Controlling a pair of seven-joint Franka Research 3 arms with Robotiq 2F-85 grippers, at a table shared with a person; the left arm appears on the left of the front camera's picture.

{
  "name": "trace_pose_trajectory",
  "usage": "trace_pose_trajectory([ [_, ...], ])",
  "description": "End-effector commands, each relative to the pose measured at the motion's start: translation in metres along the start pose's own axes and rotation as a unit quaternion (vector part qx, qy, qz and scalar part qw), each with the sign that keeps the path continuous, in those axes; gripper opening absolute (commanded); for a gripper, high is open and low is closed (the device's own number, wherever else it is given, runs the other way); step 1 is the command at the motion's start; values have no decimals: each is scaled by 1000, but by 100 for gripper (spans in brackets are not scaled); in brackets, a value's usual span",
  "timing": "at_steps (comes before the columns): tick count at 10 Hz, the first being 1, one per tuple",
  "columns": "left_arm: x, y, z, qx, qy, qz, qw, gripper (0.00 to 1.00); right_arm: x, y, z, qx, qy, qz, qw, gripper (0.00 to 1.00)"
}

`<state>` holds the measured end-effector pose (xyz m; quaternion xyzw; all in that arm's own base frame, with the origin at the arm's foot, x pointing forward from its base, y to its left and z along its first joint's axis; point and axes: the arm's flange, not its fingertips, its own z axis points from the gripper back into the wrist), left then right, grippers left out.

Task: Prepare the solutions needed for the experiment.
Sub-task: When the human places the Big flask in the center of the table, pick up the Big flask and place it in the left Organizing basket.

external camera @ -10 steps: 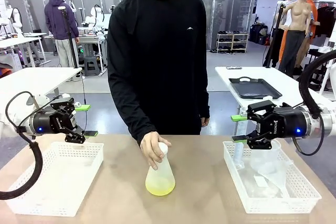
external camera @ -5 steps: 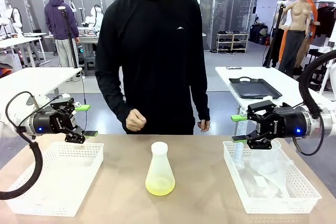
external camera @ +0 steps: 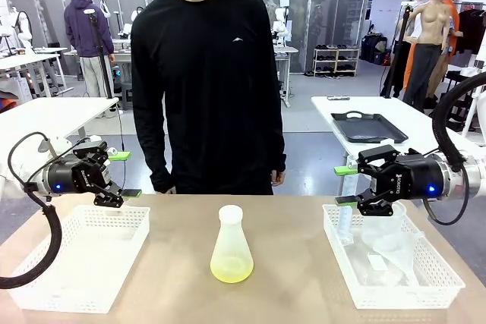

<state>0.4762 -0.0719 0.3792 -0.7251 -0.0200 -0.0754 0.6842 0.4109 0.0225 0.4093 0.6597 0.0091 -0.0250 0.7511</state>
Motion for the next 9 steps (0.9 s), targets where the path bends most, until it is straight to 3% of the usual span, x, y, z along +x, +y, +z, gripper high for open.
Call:
trace_pose_trajectory([
  [1,0,-2,-1,-3,-2,2,1000,100,0,2,0,3,1,3,1000,68],
  [3,0,0,0,0,0,0,1000,100,0,2,0,3,1,3,1000,68],
  [6,12,-13,-39,81,-11,-144,986,100,0,2,0,3,1,3,1000,68],
  [9,29,-16,-82,202,62,-372,904,100,0,2,0,3,1,3,1000,68],
])
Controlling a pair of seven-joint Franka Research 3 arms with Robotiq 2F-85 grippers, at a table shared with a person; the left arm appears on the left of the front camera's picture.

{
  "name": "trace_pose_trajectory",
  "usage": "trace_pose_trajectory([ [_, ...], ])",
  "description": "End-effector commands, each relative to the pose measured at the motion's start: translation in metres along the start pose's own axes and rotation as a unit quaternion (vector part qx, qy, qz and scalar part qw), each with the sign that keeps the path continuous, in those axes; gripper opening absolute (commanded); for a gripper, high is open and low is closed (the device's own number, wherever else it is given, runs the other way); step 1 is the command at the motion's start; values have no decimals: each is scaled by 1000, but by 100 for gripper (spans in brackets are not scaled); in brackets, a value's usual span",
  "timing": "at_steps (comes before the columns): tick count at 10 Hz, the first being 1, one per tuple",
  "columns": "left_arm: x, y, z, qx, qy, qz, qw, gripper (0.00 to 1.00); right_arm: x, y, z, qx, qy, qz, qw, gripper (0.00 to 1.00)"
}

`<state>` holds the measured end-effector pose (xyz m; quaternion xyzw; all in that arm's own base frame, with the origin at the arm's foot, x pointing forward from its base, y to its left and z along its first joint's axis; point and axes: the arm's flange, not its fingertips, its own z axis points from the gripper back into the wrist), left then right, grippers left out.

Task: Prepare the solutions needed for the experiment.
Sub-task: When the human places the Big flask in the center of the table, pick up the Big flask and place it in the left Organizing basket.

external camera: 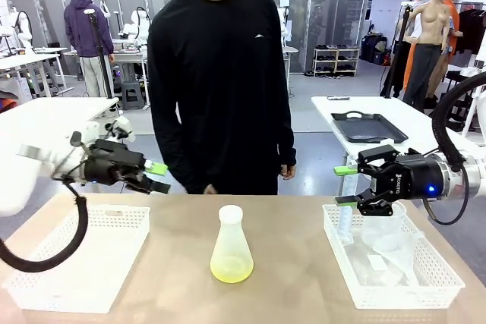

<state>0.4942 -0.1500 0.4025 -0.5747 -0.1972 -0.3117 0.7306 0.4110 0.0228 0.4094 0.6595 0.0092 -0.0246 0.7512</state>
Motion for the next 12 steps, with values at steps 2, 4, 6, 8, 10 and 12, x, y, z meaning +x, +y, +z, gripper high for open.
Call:
trace_pose_trajectory([
  [2,23,16,-16,129,-6,-142,981,100,0,1,0,3,0,3,1000,68],
  [4,10,-1,-12,41,23,-69,996,100,0,1,0,3,0,3,1000,68],
  [6,10,-1,-12,41,23,-69,996,100,0,1,0,3,0,3,1000,68],
  [8,10,-1,-12,41,23,-69,996,100,0,1,0,3,0,3,1000,68],
  [10,44,22,-16,15,-9,-165,986,100,0,1,0,3,0,3,1000,68],
  [12,72,23,-31,-2,-50,-245,968,100,0,1,0,3,0,3,1000,68],
])
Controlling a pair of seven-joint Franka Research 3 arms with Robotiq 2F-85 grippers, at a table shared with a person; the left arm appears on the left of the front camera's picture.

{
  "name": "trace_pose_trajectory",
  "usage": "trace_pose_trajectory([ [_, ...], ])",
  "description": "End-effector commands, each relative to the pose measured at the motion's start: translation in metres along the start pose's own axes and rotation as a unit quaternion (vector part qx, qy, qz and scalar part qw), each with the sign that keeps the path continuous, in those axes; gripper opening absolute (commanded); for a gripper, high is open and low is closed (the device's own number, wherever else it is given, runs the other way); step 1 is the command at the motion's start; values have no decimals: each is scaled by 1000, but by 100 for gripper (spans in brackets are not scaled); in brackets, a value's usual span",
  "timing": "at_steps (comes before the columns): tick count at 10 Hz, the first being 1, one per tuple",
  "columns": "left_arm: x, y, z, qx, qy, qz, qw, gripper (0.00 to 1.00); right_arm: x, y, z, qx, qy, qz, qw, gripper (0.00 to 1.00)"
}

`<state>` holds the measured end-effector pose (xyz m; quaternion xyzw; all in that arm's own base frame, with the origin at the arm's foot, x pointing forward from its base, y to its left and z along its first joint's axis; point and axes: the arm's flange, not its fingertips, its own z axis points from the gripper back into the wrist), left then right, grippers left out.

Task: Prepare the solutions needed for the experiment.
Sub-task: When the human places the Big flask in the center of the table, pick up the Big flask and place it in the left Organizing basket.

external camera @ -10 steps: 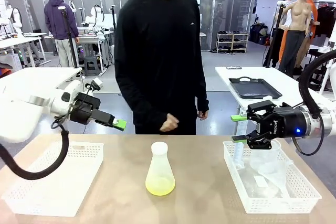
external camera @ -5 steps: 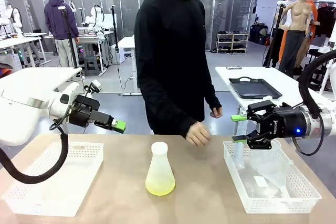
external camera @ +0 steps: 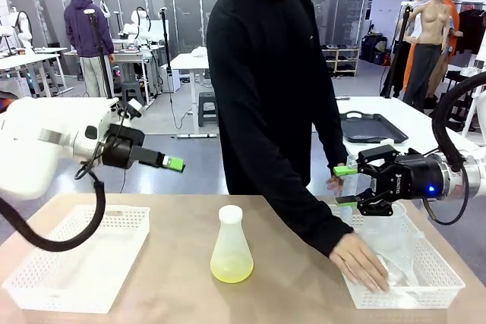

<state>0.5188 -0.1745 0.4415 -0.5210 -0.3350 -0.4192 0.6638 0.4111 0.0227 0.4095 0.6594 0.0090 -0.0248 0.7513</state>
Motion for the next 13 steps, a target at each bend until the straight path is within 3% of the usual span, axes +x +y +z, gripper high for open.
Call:
trace_pose_trajectory([
  [1,10,54,-30,-21,-12,-140,990,100,0,1,0,3,1,3,1000,68],
  [3,9,80,-41,-64,-35,-107,992,100,0,1,0,3,1,3,1000,68],
  [4,15,1,-12,-17,-17,-105,994,100,0,1,0,3,1,3,1000,68],
  [9,16,5,-9,-21,-27,-113,993,100,0,1,0,3,1,3,1000,68],
  [10,26,29,-27,-40,-66,-195,978,100,0,1,0,3,1,3,1000,68],
  [13,33,70,-58,16,-26,-334,942,100,0,1,0,3,1,3,1000,68],
])
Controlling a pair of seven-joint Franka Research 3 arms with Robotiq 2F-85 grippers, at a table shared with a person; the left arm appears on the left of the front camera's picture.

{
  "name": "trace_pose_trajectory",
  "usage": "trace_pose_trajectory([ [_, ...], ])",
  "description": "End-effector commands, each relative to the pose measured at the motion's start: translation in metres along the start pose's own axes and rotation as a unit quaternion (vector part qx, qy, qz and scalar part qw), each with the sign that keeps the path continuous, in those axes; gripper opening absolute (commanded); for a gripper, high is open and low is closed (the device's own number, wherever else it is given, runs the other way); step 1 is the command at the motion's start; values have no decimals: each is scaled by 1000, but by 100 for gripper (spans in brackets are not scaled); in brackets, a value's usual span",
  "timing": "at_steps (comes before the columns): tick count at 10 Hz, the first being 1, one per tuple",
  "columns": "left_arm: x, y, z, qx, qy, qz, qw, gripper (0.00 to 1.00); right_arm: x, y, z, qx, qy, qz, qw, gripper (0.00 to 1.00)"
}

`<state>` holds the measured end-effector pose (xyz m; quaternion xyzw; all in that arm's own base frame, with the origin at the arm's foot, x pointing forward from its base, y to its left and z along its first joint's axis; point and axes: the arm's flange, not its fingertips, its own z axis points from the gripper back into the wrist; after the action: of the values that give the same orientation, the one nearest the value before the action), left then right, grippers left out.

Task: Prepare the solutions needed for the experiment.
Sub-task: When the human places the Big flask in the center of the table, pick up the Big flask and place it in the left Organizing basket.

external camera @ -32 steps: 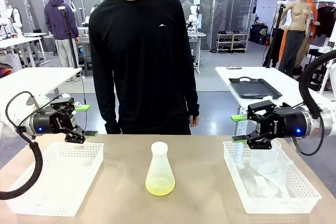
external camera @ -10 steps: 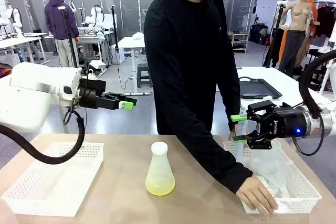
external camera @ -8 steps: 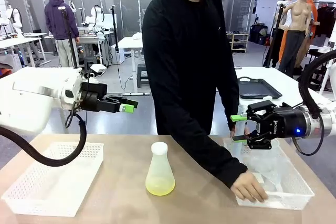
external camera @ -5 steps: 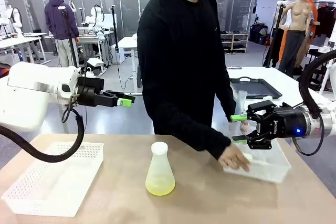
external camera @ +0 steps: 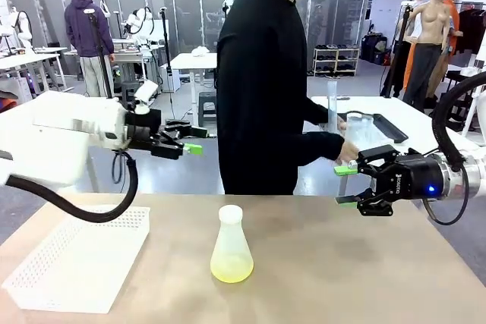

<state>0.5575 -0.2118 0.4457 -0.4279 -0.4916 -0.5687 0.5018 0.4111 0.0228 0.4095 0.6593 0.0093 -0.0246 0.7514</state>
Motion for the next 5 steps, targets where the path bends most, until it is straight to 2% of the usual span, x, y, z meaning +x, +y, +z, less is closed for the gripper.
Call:
trace_pose_trajectory([
  [1,-33,45,-26,58,78,-77,992,100,0,1,0,3,0,3,1000,68],
  [2,-43,46,-28,56,110,-78,989,100,0,1,0,3,0,3,1000,68],
  [3,-54,49,-28,89,180,-115,973,100,0,1,0,3,0,3,1000,68],
  [4,-66,56,-26,92,220,-136,962,100,0,1,0,3,0,3,1000,68],
  [5,-74,59,-26,76,188,-108,973,100,0,1,0,3,0,3,1000,68],
])
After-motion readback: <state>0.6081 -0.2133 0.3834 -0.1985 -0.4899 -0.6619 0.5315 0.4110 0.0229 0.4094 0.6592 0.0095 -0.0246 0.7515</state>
